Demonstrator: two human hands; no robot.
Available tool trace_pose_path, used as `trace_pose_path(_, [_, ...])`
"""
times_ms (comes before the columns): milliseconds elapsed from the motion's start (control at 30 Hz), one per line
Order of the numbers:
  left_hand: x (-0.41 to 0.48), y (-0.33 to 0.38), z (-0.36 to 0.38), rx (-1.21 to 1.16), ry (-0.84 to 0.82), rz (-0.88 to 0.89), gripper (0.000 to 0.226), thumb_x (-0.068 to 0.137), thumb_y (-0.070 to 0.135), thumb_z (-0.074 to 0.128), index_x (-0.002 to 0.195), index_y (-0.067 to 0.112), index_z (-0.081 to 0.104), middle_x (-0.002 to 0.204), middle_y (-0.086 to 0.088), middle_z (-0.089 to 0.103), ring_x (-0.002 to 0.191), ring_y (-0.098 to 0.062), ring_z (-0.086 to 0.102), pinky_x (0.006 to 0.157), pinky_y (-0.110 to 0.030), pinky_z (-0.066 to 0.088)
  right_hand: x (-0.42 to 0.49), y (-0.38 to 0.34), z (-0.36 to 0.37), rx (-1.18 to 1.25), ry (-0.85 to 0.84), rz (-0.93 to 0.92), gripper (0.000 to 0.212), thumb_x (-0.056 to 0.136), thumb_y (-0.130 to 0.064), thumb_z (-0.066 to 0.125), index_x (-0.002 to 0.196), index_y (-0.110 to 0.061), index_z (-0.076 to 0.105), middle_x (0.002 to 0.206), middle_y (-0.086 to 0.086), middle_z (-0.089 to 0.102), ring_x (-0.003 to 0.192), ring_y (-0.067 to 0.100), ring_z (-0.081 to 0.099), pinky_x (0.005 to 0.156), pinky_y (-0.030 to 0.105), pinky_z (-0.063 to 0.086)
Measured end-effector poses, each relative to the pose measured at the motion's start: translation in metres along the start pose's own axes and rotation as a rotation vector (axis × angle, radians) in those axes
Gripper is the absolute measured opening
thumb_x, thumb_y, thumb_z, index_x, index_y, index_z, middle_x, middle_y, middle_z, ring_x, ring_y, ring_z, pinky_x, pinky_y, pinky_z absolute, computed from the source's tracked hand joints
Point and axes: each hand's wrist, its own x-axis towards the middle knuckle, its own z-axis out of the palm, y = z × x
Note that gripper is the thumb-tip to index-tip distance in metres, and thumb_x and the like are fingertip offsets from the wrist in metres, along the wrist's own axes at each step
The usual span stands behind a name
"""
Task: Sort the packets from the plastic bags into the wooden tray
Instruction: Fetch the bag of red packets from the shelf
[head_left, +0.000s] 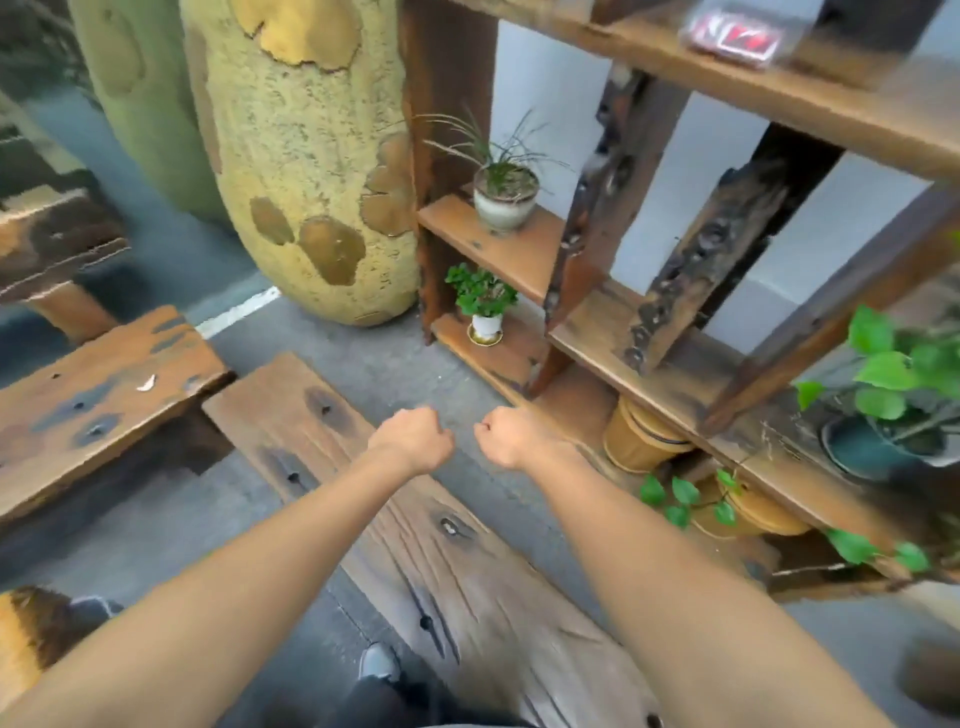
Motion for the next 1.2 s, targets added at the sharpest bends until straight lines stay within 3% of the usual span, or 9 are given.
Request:
trace_pose_path(100, [0.016, 0.070, 0.003, 0.092, -0.038, 0.141, 0.038, 0.091, 0.037, 0.047, 0.111, 0.011, 0.065, 0.124, -0.019, 0.064, 0.115, -0.037, 0.060, 0.090, -0.037, 0.048, -0.015, 0.062, -0.030, 0.063, 0.063, 0.151, 0.050, 0.100, -0.039, 0.035, 0.130, -0.010, 0.062, 0.137, 0.020, 0.058, 0.125, 0.038, 0.056, 0.100, 0.038, 0.046])
trace_pose_path(367, [0.038, 0.209, 0.002, 0.327, -0.183, 0.420, 0.045, 0.092, 0.034, 0.047, 0.123, 0.006, 0.062, 0.132, -0.020, 0.060, 0.121, -0.036, 0.058, 0.094, -0.036, 0.046, -0.036, 0.162, -0.084, 0.134, 0.065, 0.372, 0.058, 0.100, -0.049, 0.034, 0.127, -0.006, 0.063, 0.137, 0.019, 0.059, 0.127, 0.036, 0.056, 0.102, 0.039, 0.046])
trace_pose_path(467, [0.055, 0.257, -0.027, 0.398, -0.179, 0.515, 0.044, 0.092, 0.033, 0.047, 0.121, 0.004, 0.063, 0.131, -0.019, 0.062, 0.119, -0.034, 0.059, 0.092, -0.034, 0.047, -0.029, 0.180, -0.131, 0.161, 0.040, 0.413, 0.054, 0.101, -0.047, 0.035, 0.121, -0.007, 0.065, 0.123, 0.018, 0.066, 0.113, 0.039, 0.064, 0.088, 0.038, 0.052])
trace_pose_path(533, [0.069, 0.292, -0.057, 0.413, -0.124, 0.572, 0.045, 0.094, 0.033, 0.047, 0.126, 0.005, 0.060, 0.134, -0.019, 0.059, 0.121, -0.035, 0.058, 0.094, -0.036, 0.046, -0.019, 0.189, -0.173, 0.174, 0.042, 0.417, 0.051, 0.101, -0.045, 0.037, 0.116, -0.006, 0.065, 0.105, 0.012, 0.068, 0.092, 0.036, 0.069, 0.073, 0.036, 0.053])
trace_pose_path(667, [0.100, 0.354, -0.122, 0.424, 0.029, 0.663, 0.037, 0.096, 0.036, 0.044, 0.115, 0.010, 0.062, 0.125, -0.015, 0.062, 0.106, -0.035, 0.061, 0.084, -0.037, 0.048, 0.005, 0.195, -0.263, 0.154, 0.160, 0.394, 0.059, 0.100, -0.052, 0.034, 0.111, -0.004, 0.065, 0.097, 0.012, 0.068, 0.060, 0.029, 0.063, 0.067, 0.034, 0.058])
trace_pose_path(767, [0.122, 0.388, -0.176, 0.396, 0.141, 0.698, 0.029, 0.094, 0.036, 0.046, 0.103, 0.013, 0.061, 0.114, -0.013, 0.064, 0.093, -0.033, 0.060, 0.079, -0.036, 0.051, 0.018, 0.186, -0.329, 0.103, 0.298, 0.355, 0.053, 0.098, -0.055, 0.036, 0.087, -0.010, 0.062, 0.088, 0.008, 0.064, 0.067, 0.030, 0.067, 0.068, 0.033, 0.058])
trace_pose_path(933, [0.158, 0.423, -0.249, 0.296, 0.419, 0.711, 0.034, 0.094, 0.037, 0.048, 0.107, 0.010, 0.065, 0.100, -0.009, 0.061, 0.091, -0.030, 0.060, 0.073, -0.034, 0.047, 0.035, 0.161, -0.421, 0.105, 0.580, 0.245, 0.045, 0.097, -0.046, 0.043, 0.087, -0.010, 0.066, 0.085, 0.006, 0.073, 0.074, 0.027, 0.069, 0.073, 0.037, 0.059])
trace_pose_path(1100, [0.209, 0.437, -0.281, 0.066, 0.654, 0.673, 0.038, 0.089, 0.043, 0.050, 0.102, 0.011, 0.065, 0.110, -0.016, 0.067, 0.100, -0.038, 0.062, 0.083, -0.041, 0.052, 0.065, 0.145, -0.456, 0.300, 0.892, 0.224, 0.033, 0.096, -0.034, 0.053, 0.123, -0.015, 0.059, 0.121, 0.009, 0.064, 0.090, 0.023, 0.053, 0.071, 0.030, 0.043])
trace_pose_path(1200, [0.238, 0.440, -0.284, -0.058, 0.607, 0.523, 0.064, 0.088, 0.056, 0.056, 0.130, 0.008, 0.047, 0.133, -0.018, 0.051, 0.121, -0.039, 0.050, 0.096, -0.048, 0.045, 0.089, 0.141, -0.457, 0.671, 0.896, 0.278, 0.046, 0.097, -0.033, 0.055, 0.138, -0.015, 0.045, 0.131, 0.007, 0.055, 0.093, 0.023, 0.058, 0.069, 0.034, 0.060])
